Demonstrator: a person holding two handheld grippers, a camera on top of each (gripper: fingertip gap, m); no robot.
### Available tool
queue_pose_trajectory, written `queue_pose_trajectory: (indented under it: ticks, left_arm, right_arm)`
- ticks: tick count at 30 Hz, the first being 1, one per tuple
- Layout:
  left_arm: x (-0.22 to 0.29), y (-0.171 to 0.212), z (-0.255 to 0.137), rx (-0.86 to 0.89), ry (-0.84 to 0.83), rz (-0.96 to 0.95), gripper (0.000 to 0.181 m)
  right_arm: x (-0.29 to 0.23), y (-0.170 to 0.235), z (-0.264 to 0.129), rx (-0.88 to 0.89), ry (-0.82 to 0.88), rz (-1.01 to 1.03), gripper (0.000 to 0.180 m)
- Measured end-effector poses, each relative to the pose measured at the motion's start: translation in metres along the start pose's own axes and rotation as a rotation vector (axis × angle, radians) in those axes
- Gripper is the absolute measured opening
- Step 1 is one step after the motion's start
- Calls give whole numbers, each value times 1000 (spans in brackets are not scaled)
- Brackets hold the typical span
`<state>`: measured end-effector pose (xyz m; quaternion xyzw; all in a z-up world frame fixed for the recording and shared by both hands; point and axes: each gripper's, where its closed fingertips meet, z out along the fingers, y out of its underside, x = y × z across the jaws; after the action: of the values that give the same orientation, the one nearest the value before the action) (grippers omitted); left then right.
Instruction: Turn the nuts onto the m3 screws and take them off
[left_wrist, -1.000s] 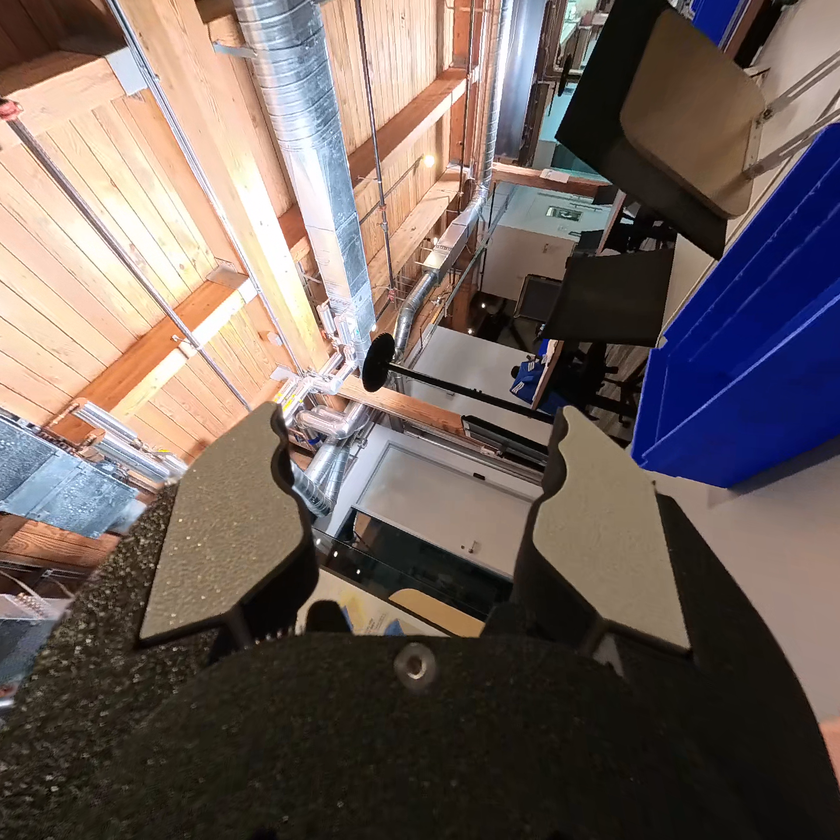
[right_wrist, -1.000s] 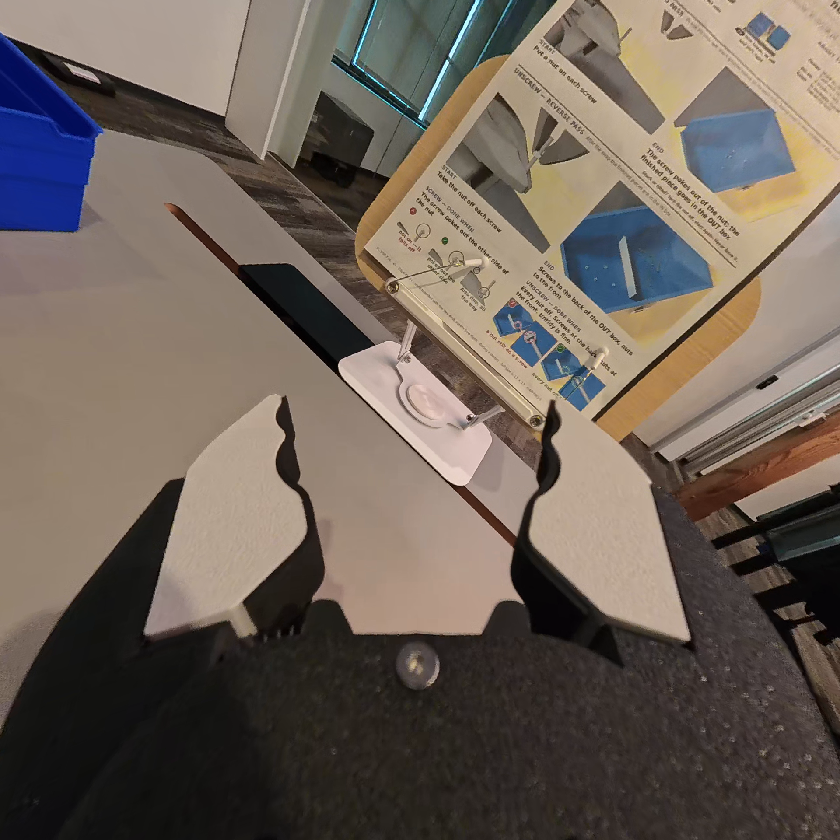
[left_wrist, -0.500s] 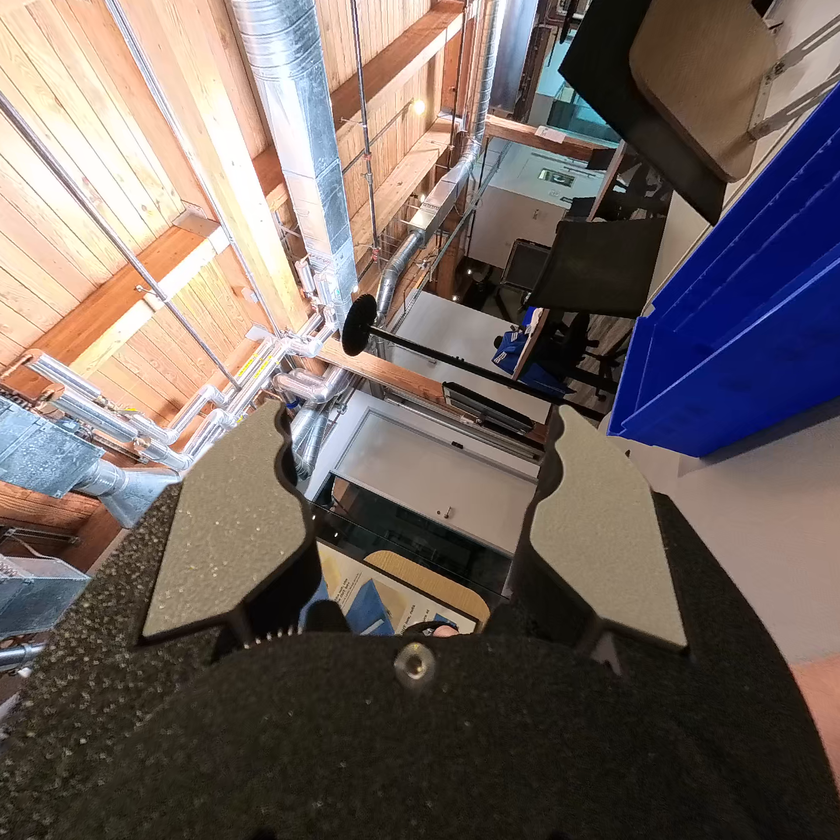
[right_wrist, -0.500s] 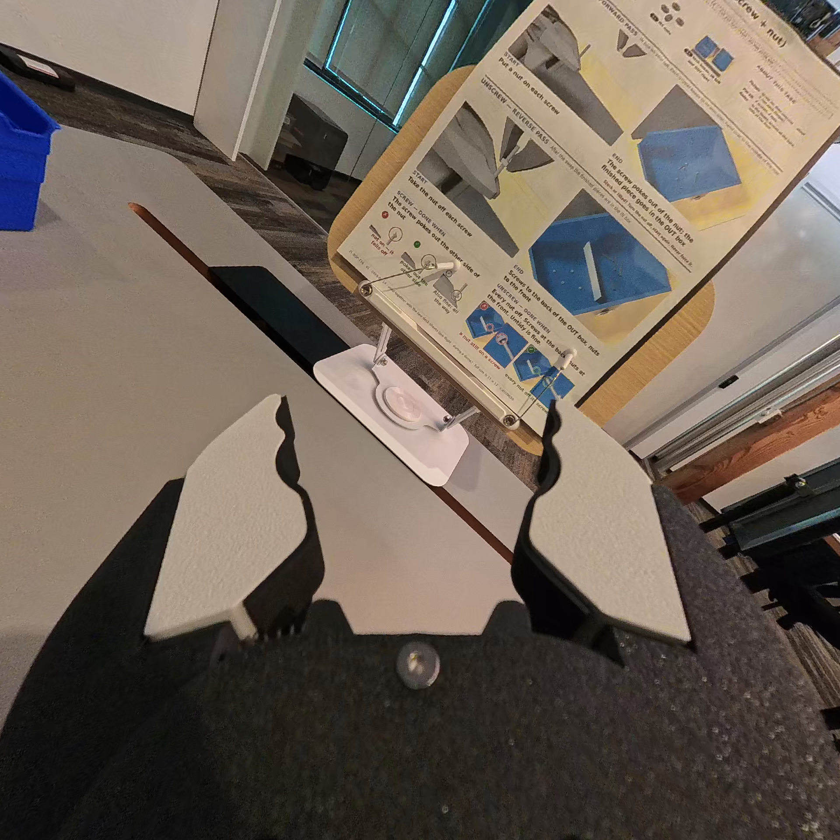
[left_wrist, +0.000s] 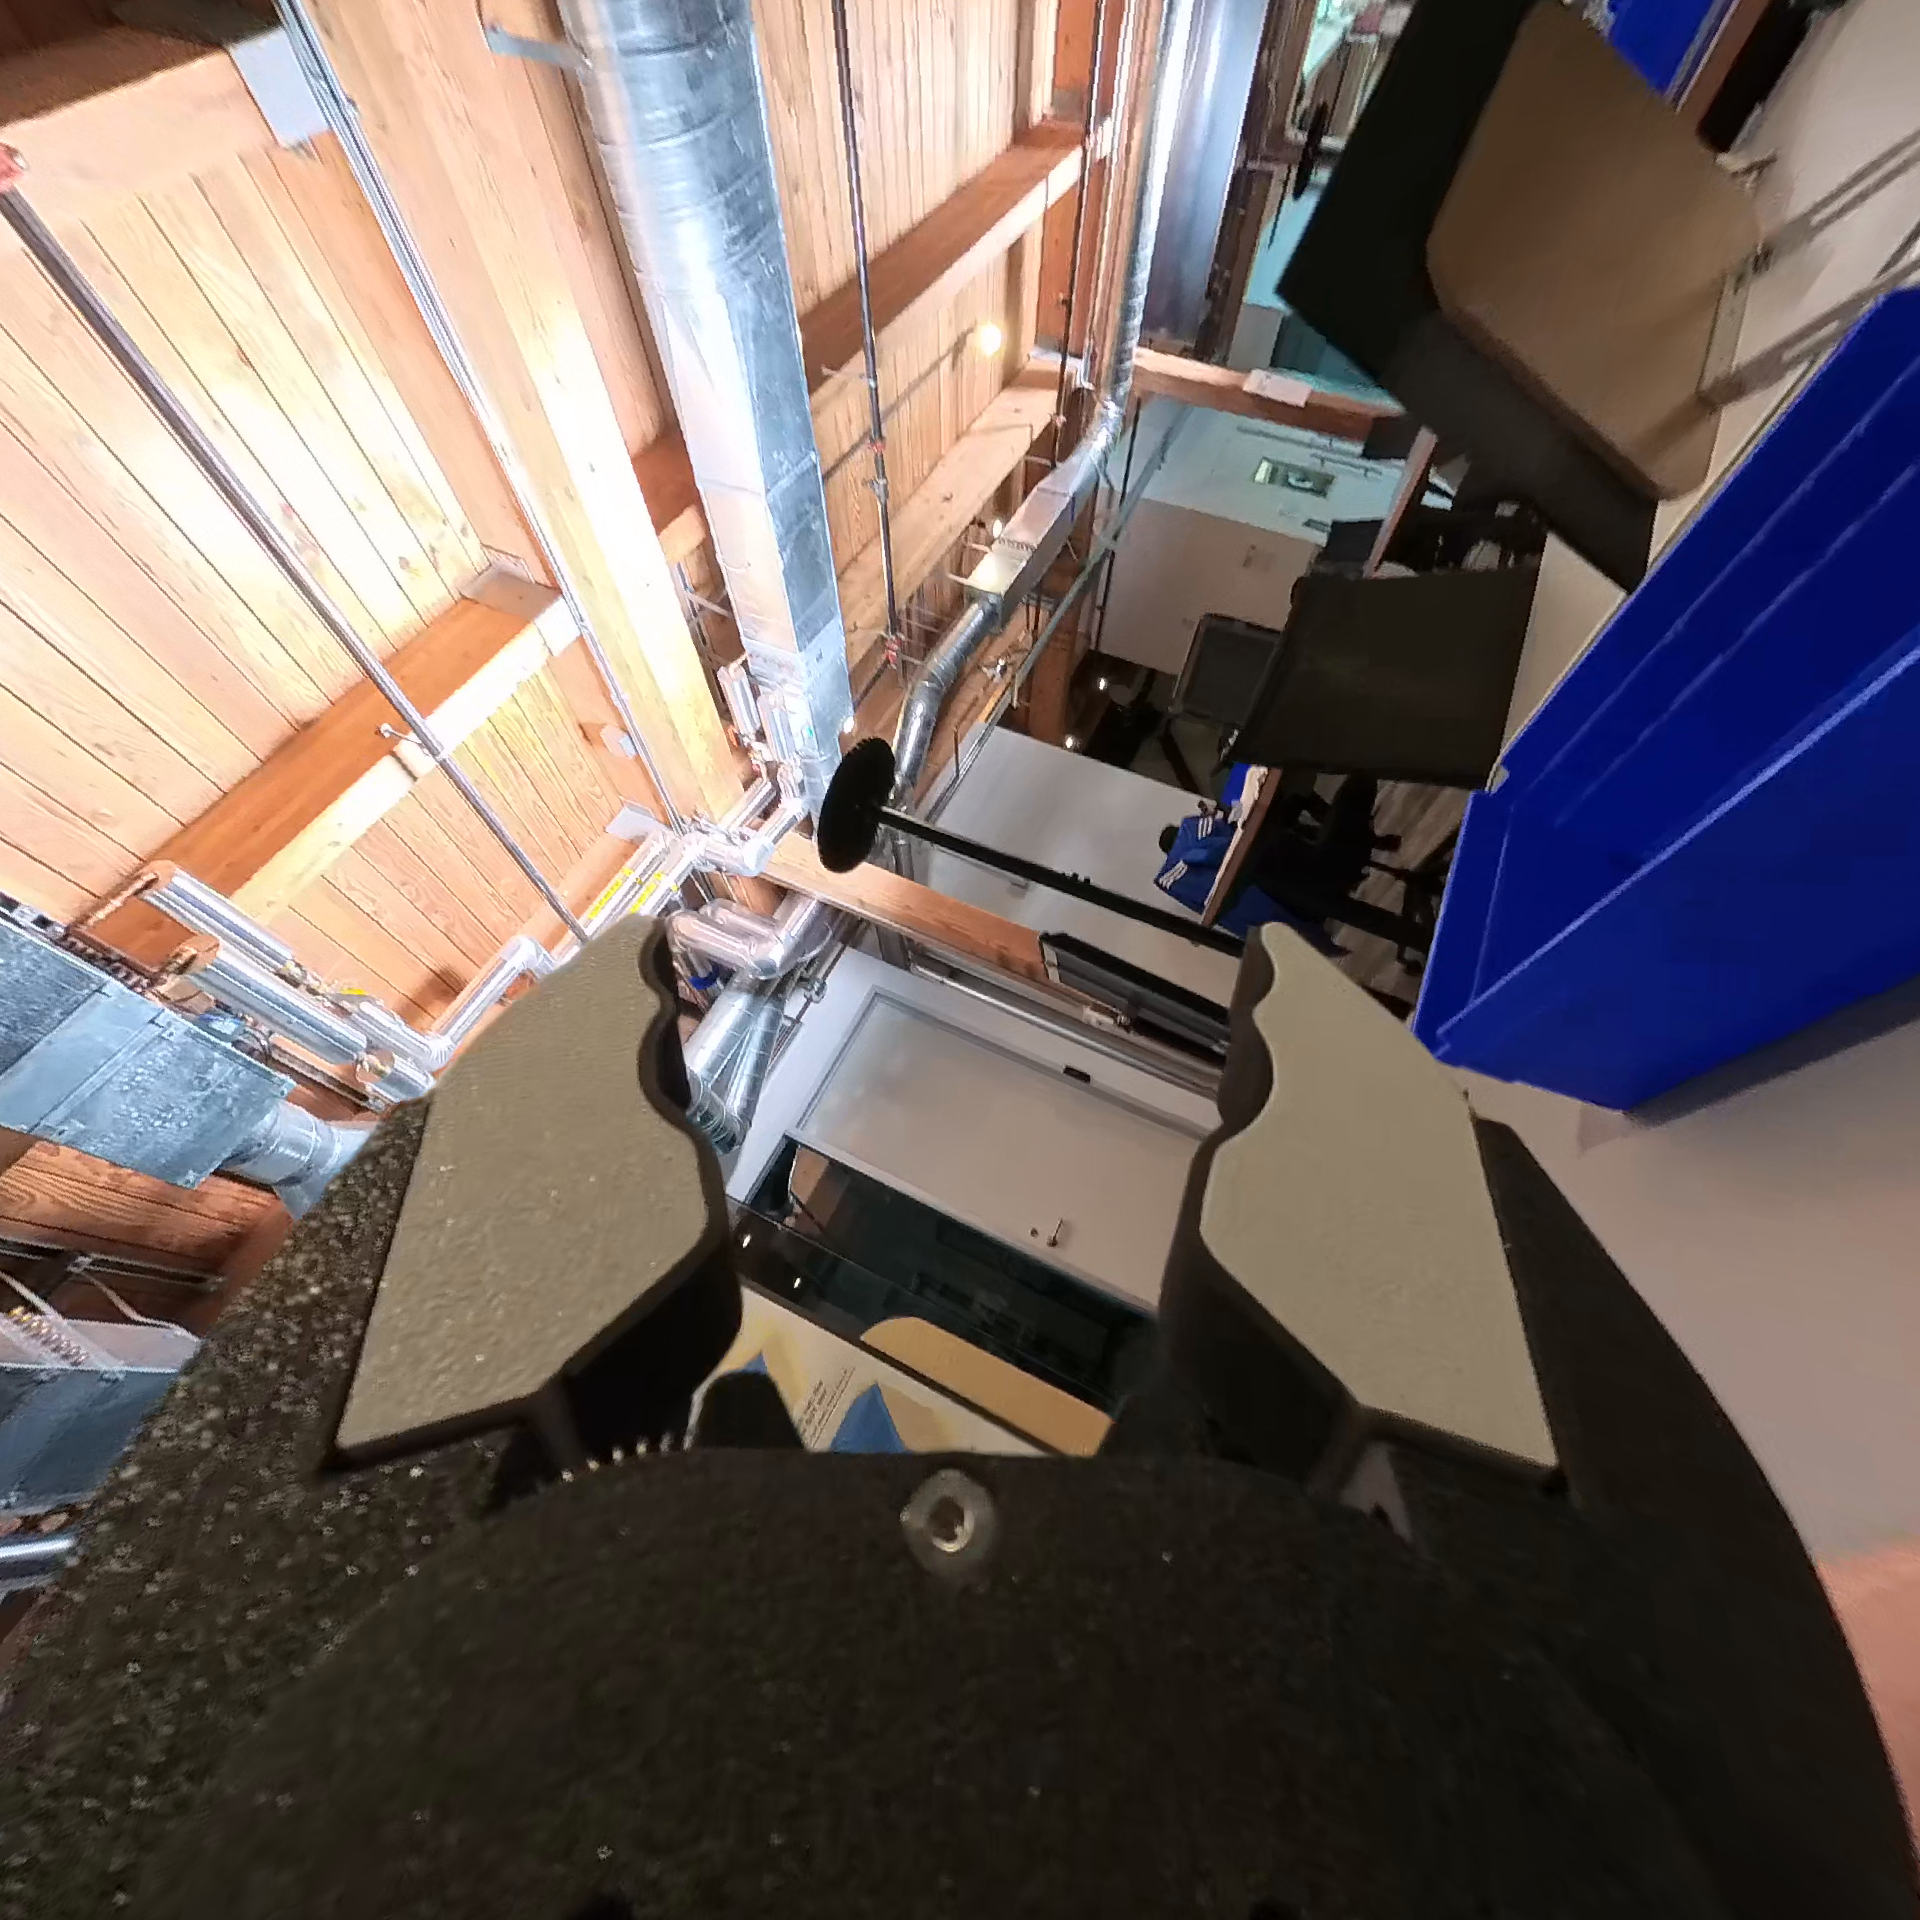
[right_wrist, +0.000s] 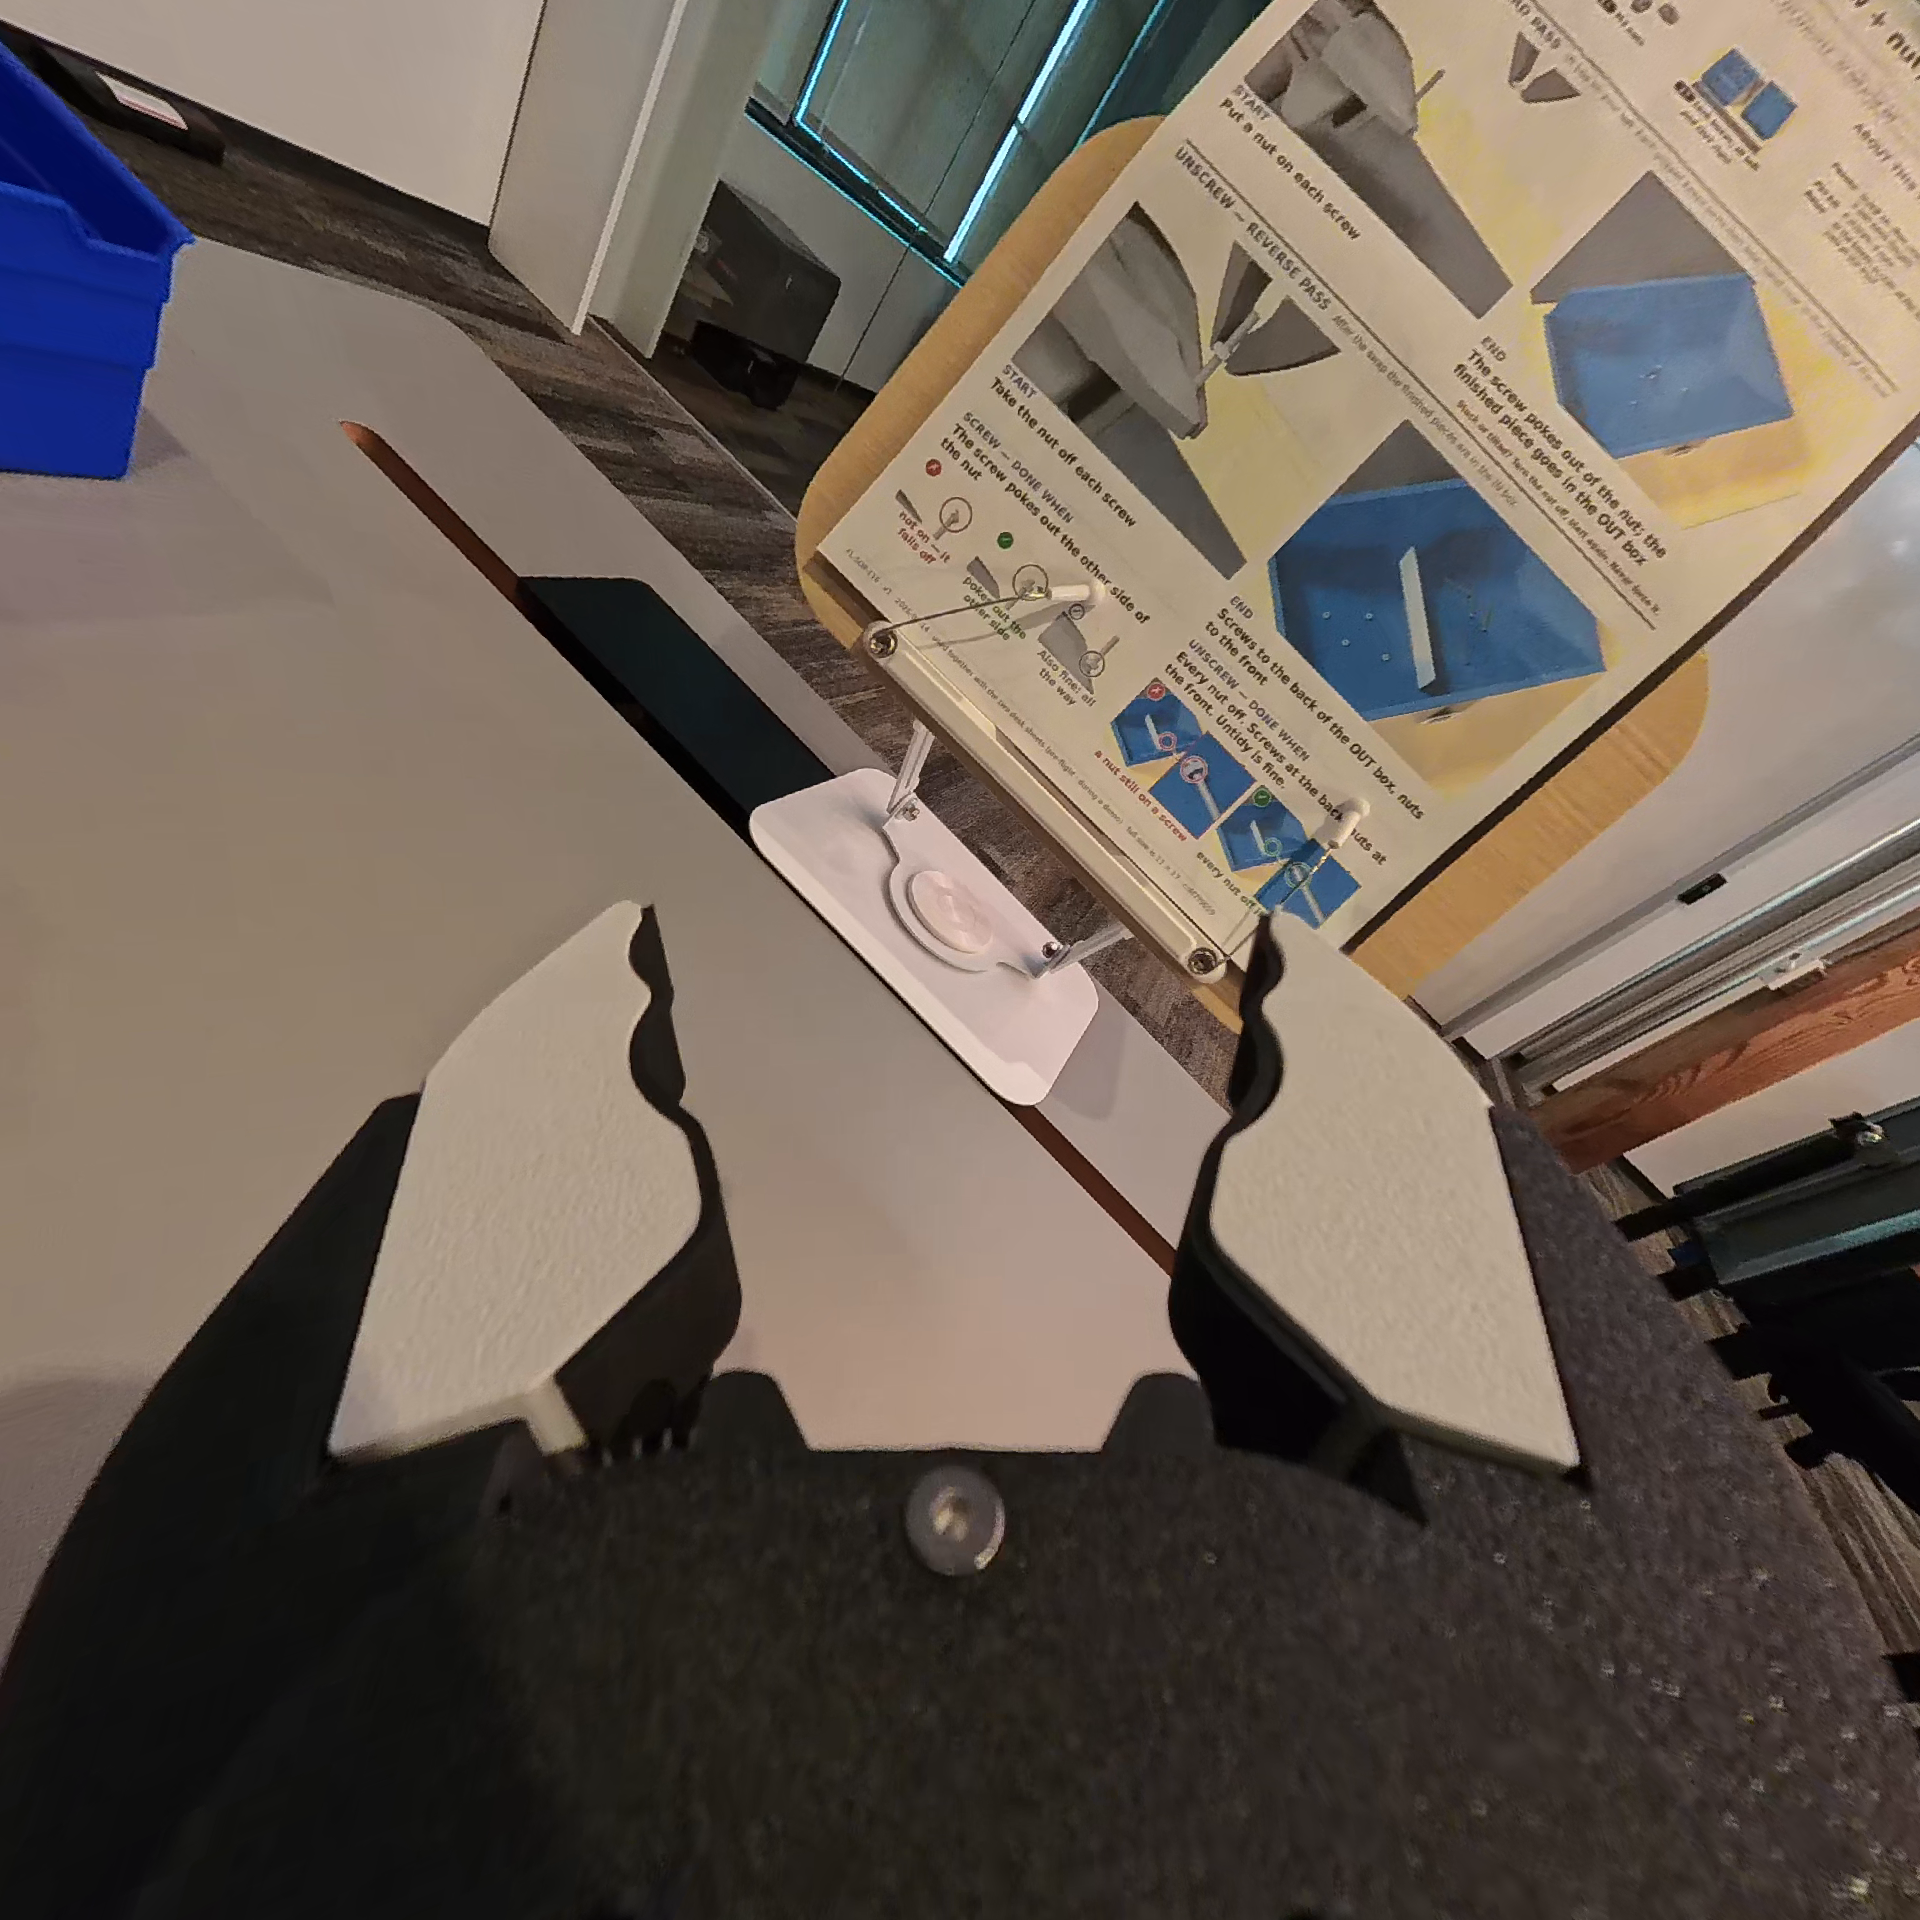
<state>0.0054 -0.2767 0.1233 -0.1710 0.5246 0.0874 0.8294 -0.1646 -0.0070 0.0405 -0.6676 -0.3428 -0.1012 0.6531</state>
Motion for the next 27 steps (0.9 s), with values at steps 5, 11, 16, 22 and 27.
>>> queue_pose_trajectory:
  ticks: [5,11,16,22,27]
  left_arm:
    - [-4,-4,-4,-15,1,-27,103]
    - [-78,75,-33,-249,-177,-215,100]
    - [-153,185,-109,-524,-385,-454,98]
    - [-187,276,-230,-765,-503,-688,80]
    - [-210,309,-329,-866,-557,-830,65]
  right_arm:
    - [0,6,2,-15,-9,10,104]
    - [9,37,14,-85,-18,84,102]
    - [21,78,25,-153,-49,236,98]
    - [24,91,27,-143,-122,420,95]
    - [20,76,22,-64,-208,527,90]
